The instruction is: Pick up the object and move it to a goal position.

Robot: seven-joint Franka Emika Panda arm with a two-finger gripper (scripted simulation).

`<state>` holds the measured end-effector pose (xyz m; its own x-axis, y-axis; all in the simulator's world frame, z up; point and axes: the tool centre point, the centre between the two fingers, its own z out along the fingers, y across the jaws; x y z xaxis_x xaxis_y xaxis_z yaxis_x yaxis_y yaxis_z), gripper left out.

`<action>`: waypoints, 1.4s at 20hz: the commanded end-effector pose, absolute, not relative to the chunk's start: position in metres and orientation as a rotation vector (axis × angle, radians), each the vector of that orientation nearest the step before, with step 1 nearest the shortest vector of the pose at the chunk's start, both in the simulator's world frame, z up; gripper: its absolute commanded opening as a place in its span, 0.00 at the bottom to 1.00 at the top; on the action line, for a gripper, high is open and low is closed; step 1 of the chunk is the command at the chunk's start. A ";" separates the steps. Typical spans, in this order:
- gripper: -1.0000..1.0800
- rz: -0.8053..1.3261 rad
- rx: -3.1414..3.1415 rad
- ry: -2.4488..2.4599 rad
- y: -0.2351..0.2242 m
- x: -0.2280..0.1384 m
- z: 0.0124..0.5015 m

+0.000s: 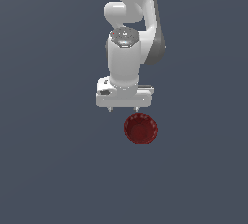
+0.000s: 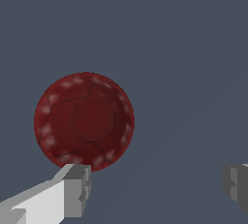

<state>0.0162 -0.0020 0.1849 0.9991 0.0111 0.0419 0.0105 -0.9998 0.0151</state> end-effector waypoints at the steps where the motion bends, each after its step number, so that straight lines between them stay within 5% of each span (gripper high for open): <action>1: 0.62 0.066 3.126 0.017 -0.002 0.016 0.185; 28: 0.62 -0.129 3.172 0.219 0.000 0.042 0.149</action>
